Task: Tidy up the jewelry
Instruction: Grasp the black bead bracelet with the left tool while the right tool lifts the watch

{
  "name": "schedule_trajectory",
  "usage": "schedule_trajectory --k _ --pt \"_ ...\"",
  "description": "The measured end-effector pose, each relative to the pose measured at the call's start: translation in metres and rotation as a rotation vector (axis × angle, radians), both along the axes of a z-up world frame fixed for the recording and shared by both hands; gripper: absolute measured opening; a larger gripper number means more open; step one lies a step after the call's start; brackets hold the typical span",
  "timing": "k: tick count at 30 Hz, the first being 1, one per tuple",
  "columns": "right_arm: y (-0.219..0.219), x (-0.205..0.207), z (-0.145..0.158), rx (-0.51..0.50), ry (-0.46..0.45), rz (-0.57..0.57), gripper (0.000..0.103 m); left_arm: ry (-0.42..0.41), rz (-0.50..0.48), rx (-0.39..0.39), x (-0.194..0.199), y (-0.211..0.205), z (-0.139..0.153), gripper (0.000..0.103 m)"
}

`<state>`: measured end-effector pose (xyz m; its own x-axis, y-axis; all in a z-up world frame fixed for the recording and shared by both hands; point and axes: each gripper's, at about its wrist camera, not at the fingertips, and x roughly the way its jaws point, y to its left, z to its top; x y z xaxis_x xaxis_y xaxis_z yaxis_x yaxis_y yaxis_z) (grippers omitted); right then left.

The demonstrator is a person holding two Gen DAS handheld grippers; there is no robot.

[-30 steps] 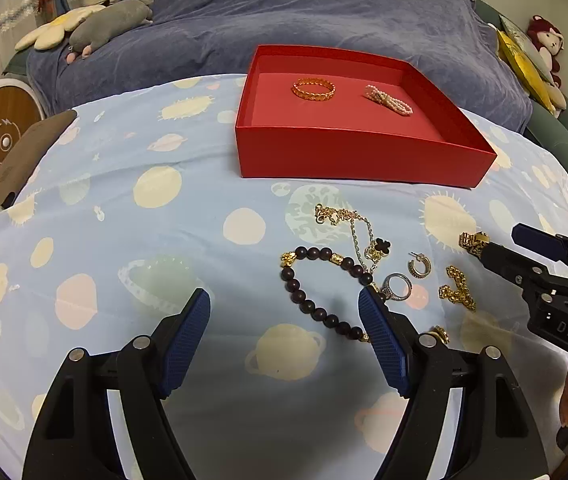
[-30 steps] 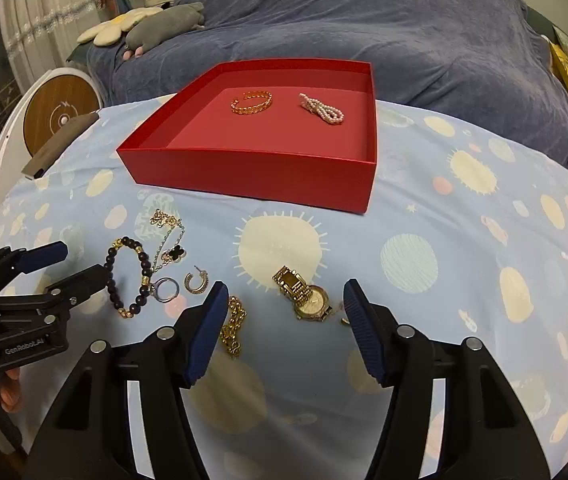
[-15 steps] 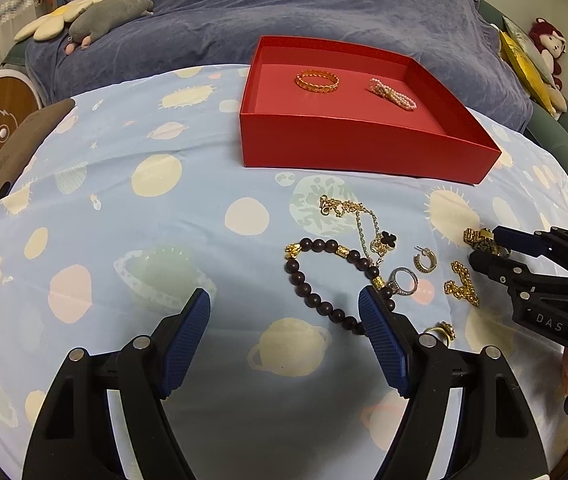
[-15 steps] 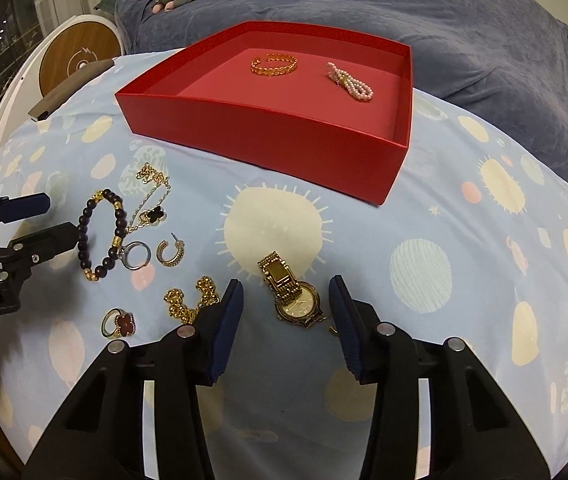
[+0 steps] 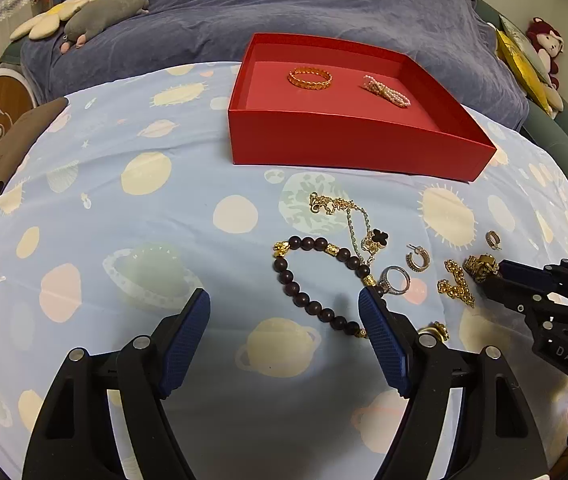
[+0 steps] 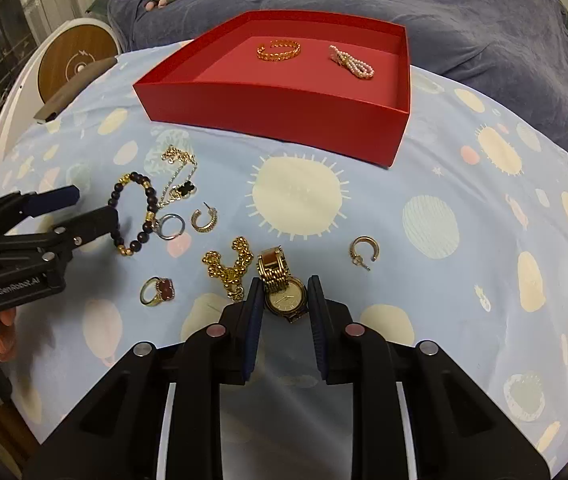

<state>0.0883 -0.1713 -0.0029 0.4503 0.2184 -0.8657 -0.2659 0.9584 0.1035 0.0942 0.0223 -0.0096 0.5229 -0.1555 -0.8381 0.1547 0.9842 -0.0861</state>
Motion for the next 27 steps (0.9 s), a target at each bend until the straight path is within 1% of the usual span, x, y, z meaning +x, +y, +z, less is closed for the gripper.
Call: schedule_trajectory --k 1,3,7,9,10,12,14,15,16,17,19,20,22,23,27 --pt "-0.001 -0.001 0.003 0.012 -0.003 -0.002 0.022 0.002 0.003 -0.004 0.001 0.001 -0.001 0.074" --pt "0.000 -0.003 0.006 -0.014 -0.019 -0.003 0.022 0.004 0.008 -0.009 0.003 0.002 -0.002 0.074" --pt "-0.001 -0.005 0.008 0.011 -0.014 -0.002 0.022 0.013 0.017 -0.011 0.008 0.002 -0.008 0.072" --pt "-0.001 -0.006 0.010 0.011 -0.022 -0.002 0.022 0.001 0.013 0.008 0.008 -0.002 -0.009 0.068" --pt "-0.002 -0.006 0.012 0.017 -0.023 -0.002 0.022 -0.008 0.008 0.020 0.008 -0.003 -0.010 0.065" --pt "-0.002 -0.007 0.012 0.019 -0.025 -0.005 0.022 -0.021 0.001 0.037 0.009 -0.007 -0.010 0.061" --pt "-0.004 -0.006 0.012 0.021 -0.022 -0.012 0.022 -0.033 -0.004 0.044 0.009 -0.008 -0.010 0.054" --pt "-0.004 -0.006 0.012 0.022 -0.021 -0.014 0.022 -0.040 -0.010 0.046 0.008 -0.009 -0.010 0.047" --pt "-0.004 -0.006 0.012 0.022 -0.019 -0.015 0.022 -0.046 -0.015 0.048 0.008 -0.009 -0.010 0.037" --pt "-0.005 -0.007 0.012 0.022 -0.019 -0.016 0.022 -0.052 -0.018 0.057 0.007 -0.010 -0.010 0.033" --pt "-0.005 -0.007 0.013 0.024 -0.019 -0.019 0.022 -0.060 -0.028 0.066 0.006 -0.011 -0.010 0.020" --pt "-0.005 -0.007 0.013 0.024 -0.019 -0.021 0.022 -0.062 -0.032 0.067 0.006 -0.012 -0.010 0.017" --pt "-0.006 -0.007 0.013 0.026 -0.020 -0.024 0.022 -0.063 -0.037 0.070 0.005 -0.012 -0.010 0.007" --pt "-0.005 -0.007 0.013 0.026 -0.020 -0.024 0.022 -0.062 -0.038 0.069 0.005 -0.012 -0.010 0.005" --pt "-0.007 -0.007 0.016 0.031 -0.025 -0.030 0.022 -0.055 -0.042 0.048 0.004 -0.012 -0.009 0.005"
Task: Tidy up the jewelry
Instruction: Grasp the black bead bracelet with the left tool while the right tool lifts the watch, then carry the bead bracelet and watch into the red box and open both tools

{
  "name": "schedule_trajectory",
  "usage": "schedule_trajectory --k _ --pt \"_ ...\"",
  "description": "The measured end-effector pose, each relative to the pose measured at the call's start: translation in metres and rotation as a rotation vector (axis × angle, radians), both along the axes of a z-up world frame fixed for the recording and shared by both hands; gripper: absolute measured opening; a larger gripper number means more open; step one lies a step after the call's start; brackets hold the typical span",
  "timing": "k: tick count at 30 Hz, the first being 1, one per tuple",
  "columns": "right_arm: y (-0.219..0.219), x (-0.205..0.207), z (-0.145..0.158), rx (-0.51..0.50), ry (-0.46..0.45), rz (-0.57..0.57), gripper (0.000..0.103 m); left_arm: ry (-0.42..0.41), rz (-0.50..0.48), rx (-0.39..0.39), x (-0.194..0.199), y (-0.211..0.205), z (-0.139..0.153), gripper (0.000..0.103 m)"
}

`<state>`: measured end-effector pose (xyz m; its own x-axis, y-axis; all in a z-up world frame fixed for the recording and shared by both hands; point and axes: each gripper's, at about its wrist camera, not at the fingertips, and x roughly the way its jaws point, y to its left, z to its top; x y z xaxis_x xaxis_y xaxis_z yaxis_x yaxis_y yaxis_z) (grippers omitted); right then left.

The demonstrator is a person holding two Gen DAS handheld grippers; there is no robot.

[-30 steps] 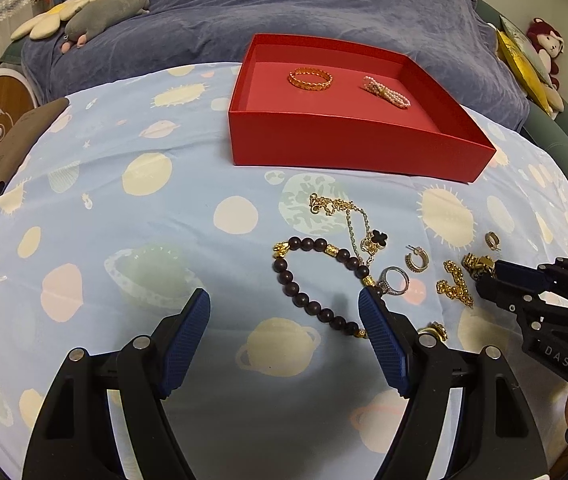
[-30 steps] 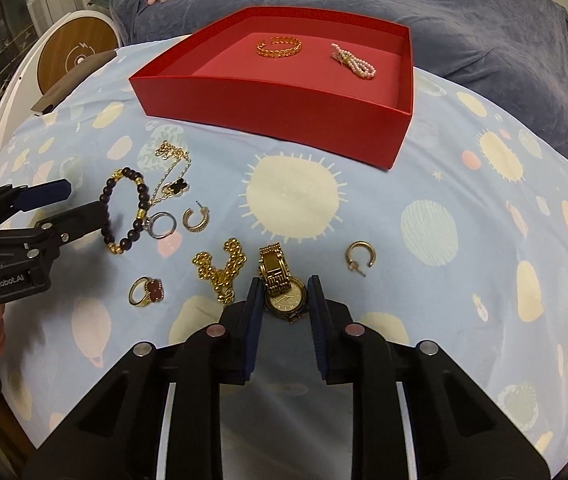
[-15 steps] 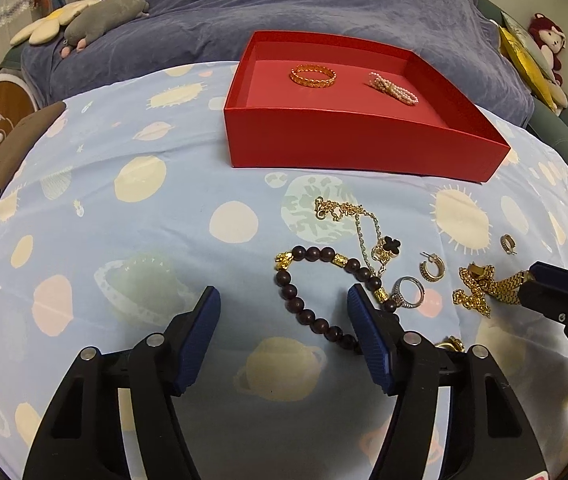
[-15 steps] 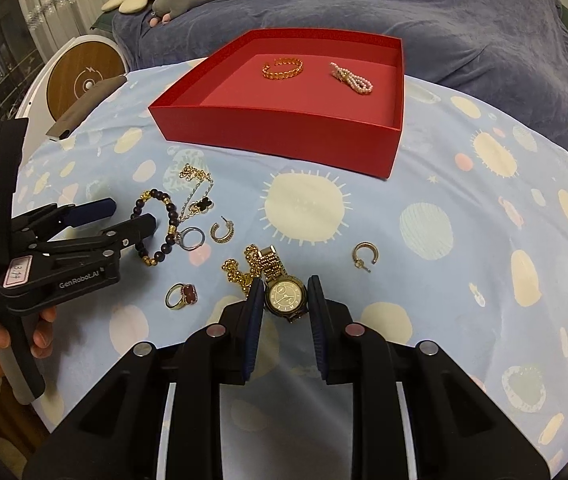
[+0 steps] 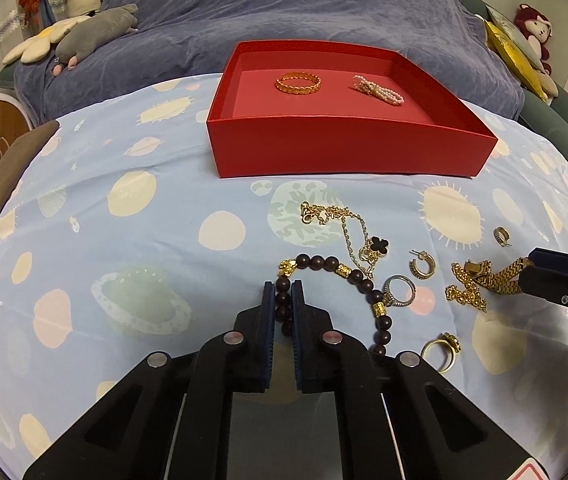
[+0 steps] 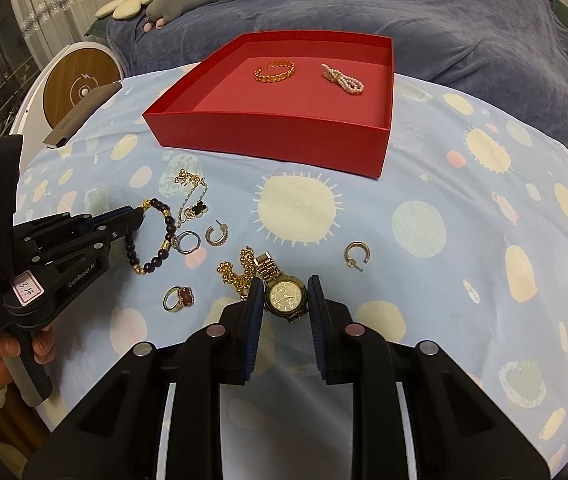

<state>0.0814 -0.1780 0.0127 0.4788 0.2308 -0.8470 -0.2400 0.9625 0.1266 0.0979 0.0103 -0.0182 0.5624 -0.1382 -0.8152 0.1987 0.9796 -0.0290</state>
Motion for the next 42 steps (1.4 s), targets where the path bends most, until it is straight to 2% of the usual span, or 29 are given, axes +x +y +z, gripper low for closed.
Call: schedule_trajectory --k 11,18,25,30,35,38,42 --pt "-0.011 -0.007 0.029 0.047 -0.075 -0.025 0.022 -0.020 -0.034 -0.102 -0.015 0.002 0.034 0.005" --pt "-0.012 -0.015 0.044 0.069 -0.114 -0.035 0.022 -0.045 -0.076 -0.133 -0.032 -0.002 0.055 0.005" --pt "-0.008 -0.012 0.076 0.088 -0.190 -0.043 0.022 -0.112 -0.107 -0.151 -0.037 -0.009 0.097 0.005" --pt "-0.005 0.019 0.105 0.091 -0.226 -0.043 0.022 -0.155 -0.128 -0.166 -0.004 -0.019 0.136 0.005" --pt "-0.001 0.071 0.136 0.105 -0.277 -0.058 0.022 -0.222 -0.134 -0.178 0.044 -0.031 0.168 0.005" --pt "0.003 0.104 0.139 0.120 -0.285 -0.073 0.022 -0.241 -0.119 -0.198 0.078 -0.034 0.170 0.005" --pt "0.011 0.144 0.118 0.119 -0.260 -0.086 0.022 -0.211 -0.100 -0.212 0.122 -0.037 0.151 0.005"
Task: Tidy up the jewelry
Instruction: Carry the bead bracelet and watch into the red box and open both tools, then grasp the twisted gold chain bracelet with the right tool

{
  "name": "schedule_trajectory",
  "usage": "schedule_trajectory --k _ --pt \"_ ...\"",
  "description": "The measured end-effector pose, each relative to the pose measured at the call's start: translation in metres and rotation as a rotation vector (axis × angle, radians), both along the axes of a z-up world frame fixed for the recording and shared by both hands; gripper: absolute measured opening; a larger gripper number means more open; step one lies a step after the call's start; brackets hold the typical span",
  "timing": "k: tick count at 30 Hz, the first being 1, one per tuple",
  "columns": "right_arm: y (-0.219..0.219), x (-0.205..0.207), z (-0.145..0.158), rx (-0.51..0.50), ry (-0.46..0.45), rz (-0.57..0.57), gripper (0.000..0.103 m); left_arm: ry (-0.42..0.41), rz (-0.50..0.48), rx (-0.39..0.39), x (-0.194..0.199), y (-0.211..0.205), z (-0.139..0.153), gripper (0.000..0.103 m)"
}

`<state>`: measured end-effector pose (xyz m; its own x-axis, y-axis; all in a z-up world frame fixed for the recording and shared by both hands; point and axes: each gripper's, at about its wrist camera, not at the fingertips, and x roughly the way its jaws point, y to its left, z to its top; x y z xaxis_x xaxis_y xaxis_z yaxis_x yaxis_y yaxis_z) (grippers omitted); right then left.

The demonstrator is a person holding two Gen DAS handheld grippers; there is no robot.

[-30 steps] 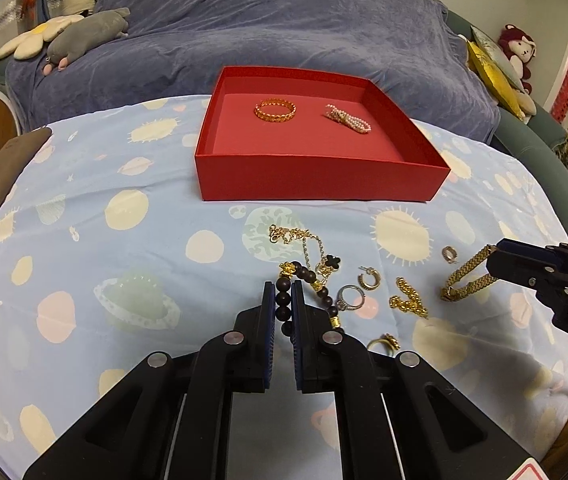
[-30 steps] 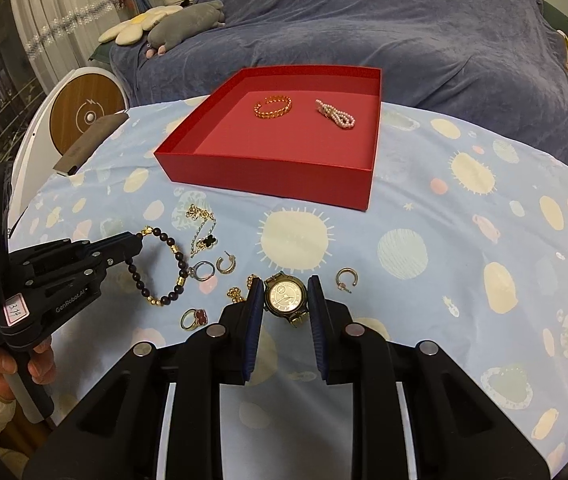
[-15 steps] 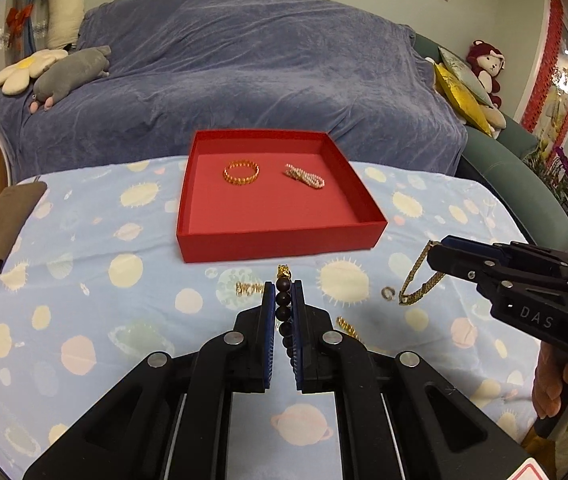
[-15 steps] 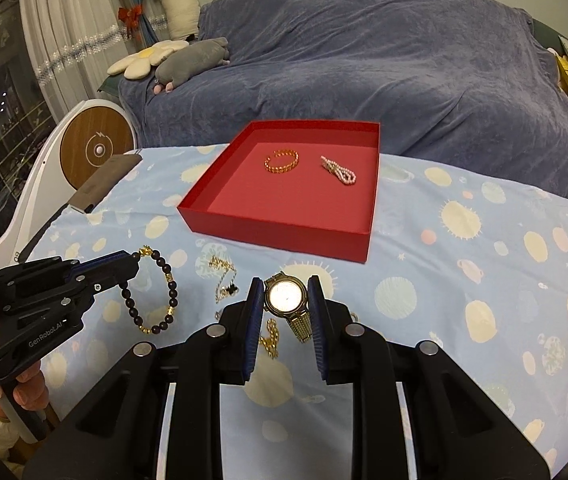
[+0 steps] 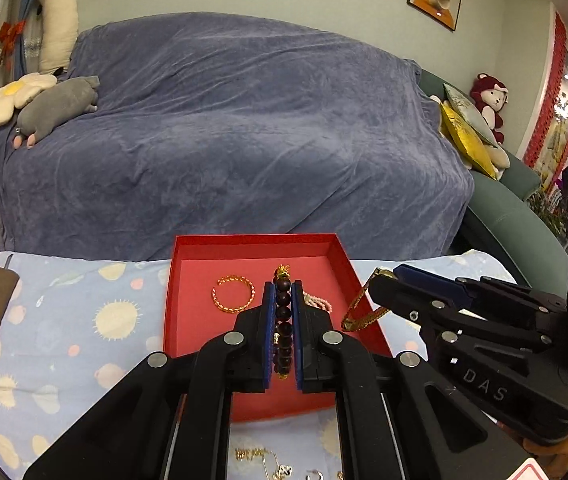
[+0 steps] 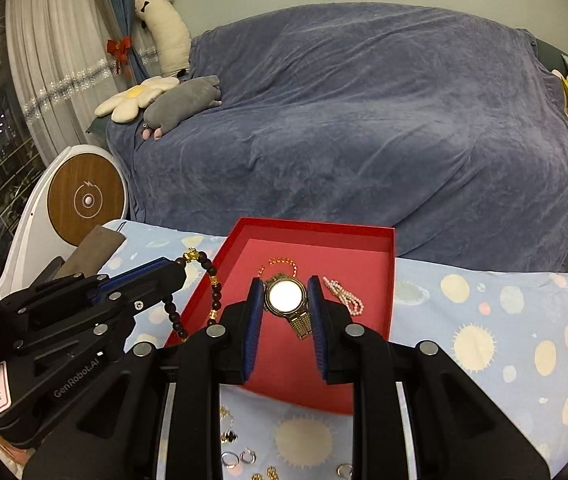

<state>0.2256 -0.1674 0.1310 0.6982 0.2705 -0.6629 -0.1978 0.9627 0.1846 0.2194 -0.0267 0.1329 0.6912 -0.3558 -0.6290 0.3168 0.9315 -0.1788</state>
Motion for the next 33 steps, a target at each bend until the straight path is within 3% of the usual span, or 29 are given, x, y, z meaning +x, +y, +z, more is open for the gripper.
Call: schedule_trajectory --k 8,14,15,17,19,22,27,33 --pt "0.003 0.046 -0.068 0.003 0.098 -0.021 0.022 0.117 0.048 0.009 0.059 0.002 -0.068 0.005" --pt "-0.004 0.052 -0.098 -0.041 0.143 -0.047 0.023 0.182 0.081 0.018 0.068 0.013 -0.102 0.009" --pt "-0.009 0.049 -0.098 -0.039 0.143 -0.053 0.025 0.179 0.082 0.019 0.066 0.015 -0.105 0.013" --pt "-0.018 0.039 -0.096 -0.035 0.130 -0.071 0.039 0.161 0.101 0.037 0.058 0.020 -0.103 0.033" --pt "-0.026 0.026 -0.087 -0.030 0.108 -0.080 0.041 0.128 0.126 0.043 0.047 0.028 -0.097 0.051" --pt "-0.038 -0.001 -0.066 -0.023 0.073 -0.084 0.041 0.111 0.135 0.040 0.026 0.040 -0.083 0.058" --pt "-0.050 -0.066 -0.033 -0.023 0.003 -0.087 0.052 0.093 0.168 0.032 -0.021 0.060 -0.061 0.062" --pt "-0.049 -0.138 -0.031 -0.042 -0.007 -0.073 0.052 0.086 0.178 0.104 -0.086 0.064 -0.058 0.067"
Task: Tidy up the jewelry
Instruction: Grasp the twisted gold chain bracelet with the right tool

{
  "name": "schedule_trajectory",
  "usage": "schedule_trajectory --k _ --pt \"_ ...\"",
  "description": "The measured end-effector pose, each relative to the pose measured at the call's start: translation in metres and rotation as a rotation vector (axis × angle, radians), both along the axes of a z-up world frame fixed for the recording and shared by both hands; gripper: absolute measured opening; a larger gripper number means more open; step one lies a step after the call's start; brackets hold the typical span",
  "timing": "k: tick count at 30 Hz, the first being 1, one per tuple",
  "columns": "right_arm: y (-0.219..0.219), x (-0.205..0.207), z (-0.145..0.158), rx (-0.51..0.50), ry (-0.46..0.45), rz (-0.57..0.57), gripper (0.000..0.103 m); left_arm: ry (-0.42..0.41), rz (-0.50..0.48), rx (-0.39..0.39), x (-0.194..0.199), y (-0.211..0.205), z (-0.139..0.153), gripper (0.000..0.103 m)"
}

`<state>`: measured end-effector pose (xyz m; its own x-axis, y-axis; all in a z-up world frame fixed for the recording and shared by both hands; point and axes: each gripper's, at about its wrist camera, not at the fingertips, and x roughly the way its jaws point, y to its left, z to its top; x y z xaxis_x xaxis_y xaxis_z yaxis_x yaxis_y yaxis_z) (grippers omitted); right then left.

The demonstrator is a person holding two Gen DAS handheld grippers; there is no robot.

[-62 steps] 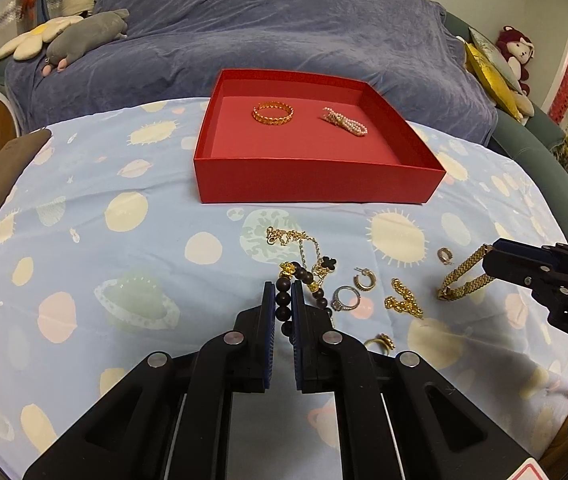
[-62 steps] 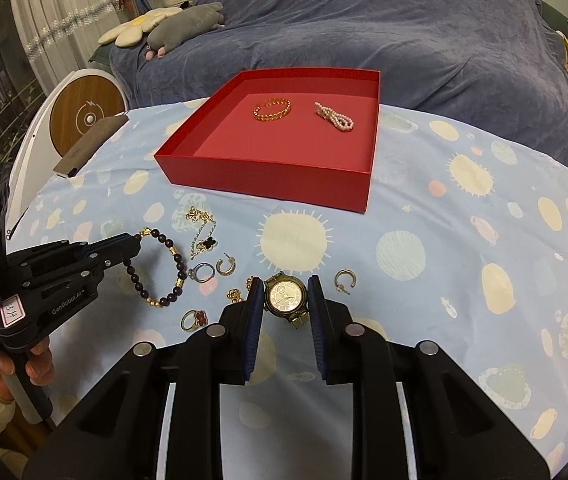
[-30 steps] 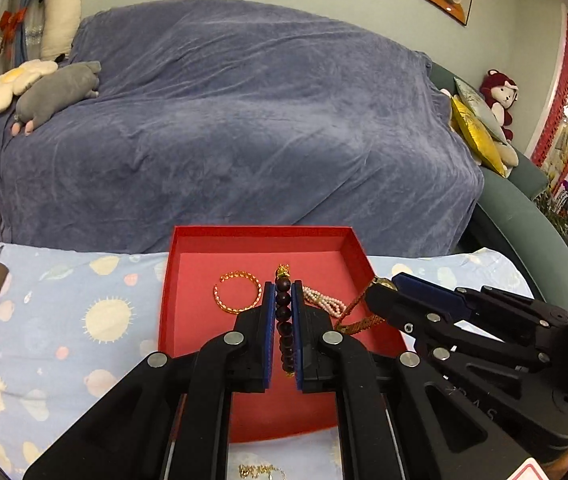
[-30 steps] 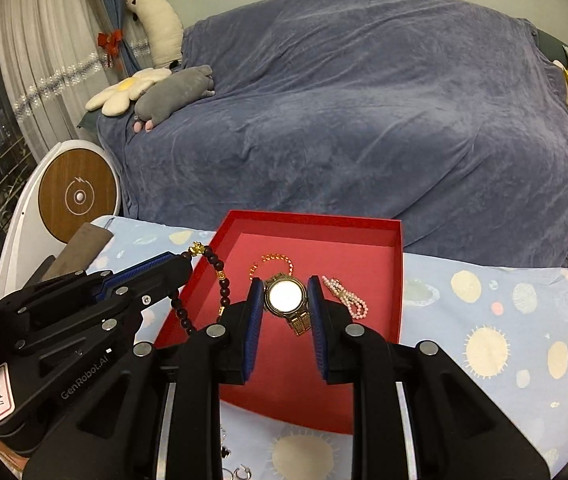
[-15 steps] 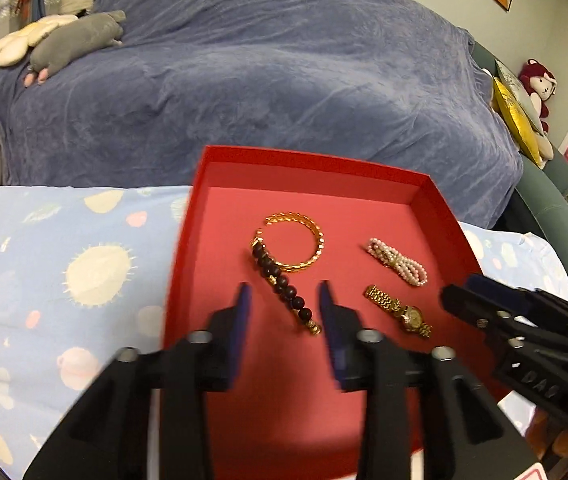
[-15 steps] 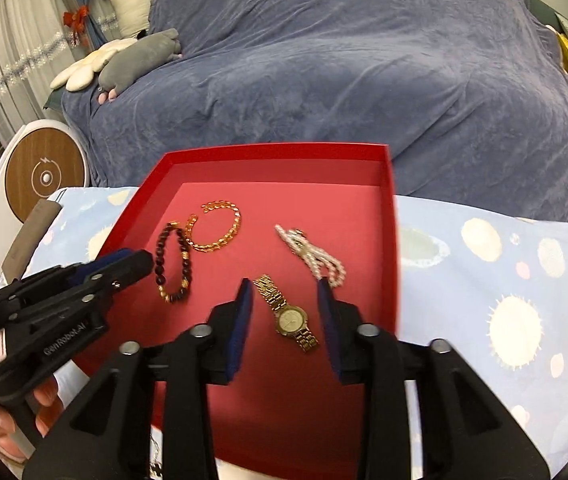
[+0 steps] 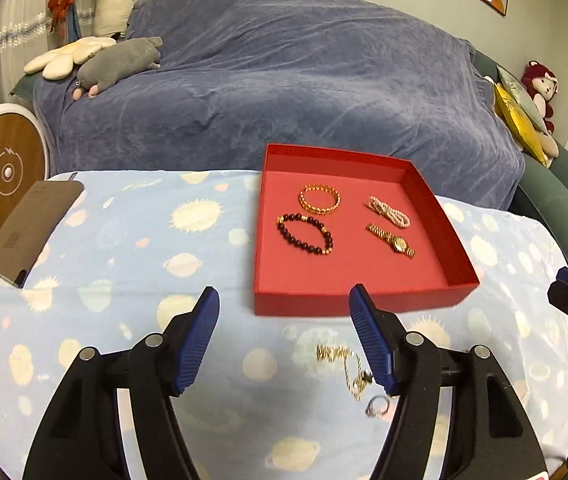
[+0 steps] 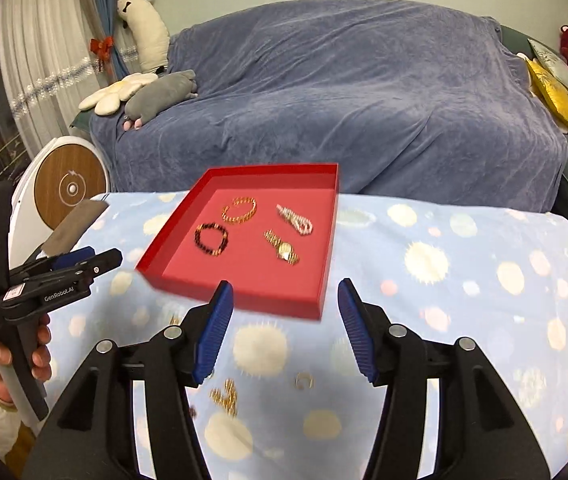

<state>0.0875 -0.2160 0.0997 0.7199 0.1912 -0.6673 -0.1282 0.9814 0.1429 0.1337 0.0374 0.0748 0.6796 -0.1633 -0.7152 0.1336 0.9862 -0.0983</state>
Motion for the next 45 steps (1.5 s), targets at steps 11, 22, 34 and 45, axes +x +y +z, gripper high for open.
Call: schedule_trajectory --k 11,22,34,45 --pt "0.020 -0.038 -0.044 -0.020 0.090 0.053 0.052 0.081 -0.004 0.004 -0.049 0.002 -0.039 0.069" --pt "0.055 -0.028 -0.087 -0.051 0.190 0.130 0.040 0.135 -0.018 0.013 -0.047 0.004 -0.061 0.069" --pt "0.077 -0.005 -0.114 -0.086 0.225 0.165 0.033 0.148 -0.012 0.000 -0.044 0.008 -0.063 0.069" --pt "0.079 -0.004 -0.119 -0.125 0.207 0.171 0.014 0.159 -0.020 -0.015 -0.039 0.001 -0.065 0.069"
